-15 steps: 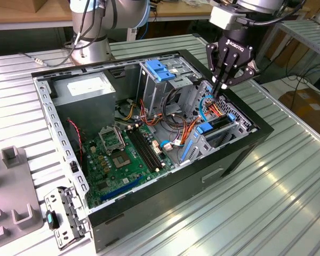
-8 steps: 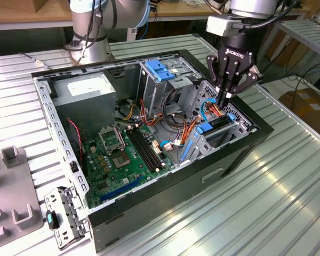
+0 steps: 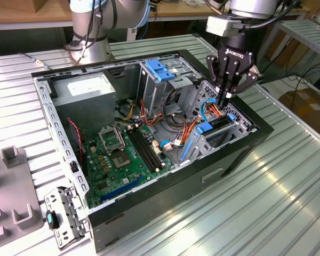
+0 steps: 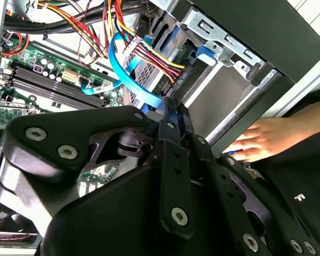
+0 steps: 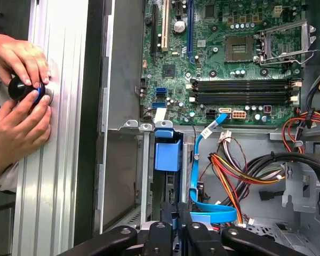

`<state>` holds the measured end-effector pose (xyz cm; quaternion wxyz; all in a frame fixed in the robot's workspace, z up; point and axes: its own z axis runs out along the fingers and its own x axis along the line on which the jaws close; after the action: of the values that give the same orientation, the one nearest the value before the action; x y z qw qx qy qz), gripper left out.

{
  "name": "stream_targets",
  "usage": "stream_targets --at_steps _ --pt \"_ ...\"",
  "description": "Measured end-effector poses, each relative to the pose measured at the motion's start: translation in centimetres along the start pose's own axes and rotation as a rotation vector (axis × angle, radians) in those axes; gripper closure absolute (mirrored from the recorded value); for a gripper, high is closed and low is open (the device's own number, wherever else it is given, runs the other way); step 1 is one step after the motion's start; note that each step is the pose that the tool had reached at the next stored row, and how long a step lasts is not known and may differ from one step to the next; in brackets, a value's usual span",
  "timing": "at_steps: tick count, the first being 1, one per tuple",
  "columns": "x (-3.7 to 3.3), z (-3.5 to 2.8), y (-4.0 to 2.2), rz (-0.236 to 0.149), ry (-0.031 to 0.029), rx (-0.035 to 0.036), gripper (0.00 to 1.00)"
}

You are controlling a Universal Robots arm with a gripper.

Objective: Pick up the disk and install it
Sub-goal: 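Insert the second disk wire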

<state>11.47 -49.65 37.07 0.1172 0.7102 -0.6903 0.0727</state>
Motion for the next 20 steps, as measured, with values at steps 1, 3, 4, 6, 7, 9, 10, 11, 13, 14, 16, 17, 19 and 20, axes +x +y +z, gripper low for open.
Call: stream_targets --at_steps 1,3,4,6,7,9,10,11,13,14,16,17,19,20 --pt "0.00 0.00 0.00 0.000 -0.0009 0.0000 0.84" --pt "0.01 -0.01 0.00 0.000 -0.0055 0.0002 0.84" --pt "0.01 0.00 0.00 -0.001 -0.0106 0.0004 0.84" --pt "0.01 0.01 0.00 -0.002 -0.0351 0.0013 0.84" --pt "0.03 0.01 0.00 -0.003 -0.0528 0.0019 0.84" --pt "0.06 0.01 0.00 -0.005 -0.0908 0.0033 0.84" --pt "0.07 0.02 0.01 -0.006 -0.1100 0.0040 0.84" --pt "0.11 0.03 0.01 -0.008 -0.1435 0.0052 0.84" --pt "0.16 0.04 0.02 -0.011 -0.1920 0.0070 0.84" --pt "0.18 0.05 0.02 -0.012 -0.2116 0.0077 0.84" --pt "0.18 0.06 0.03 -0.013 -0.2172 0.0079 0.84" --pt "0.18 0.08 0.10 -0.013 -0.2175 0.0079 0.84" --pt "0.18 0.08 0.18 -0.013 -0.2174 0.0079 0.84" --pt "0.18 0.08 0.23 -0.013 -0.2174 0.0079 0.84"
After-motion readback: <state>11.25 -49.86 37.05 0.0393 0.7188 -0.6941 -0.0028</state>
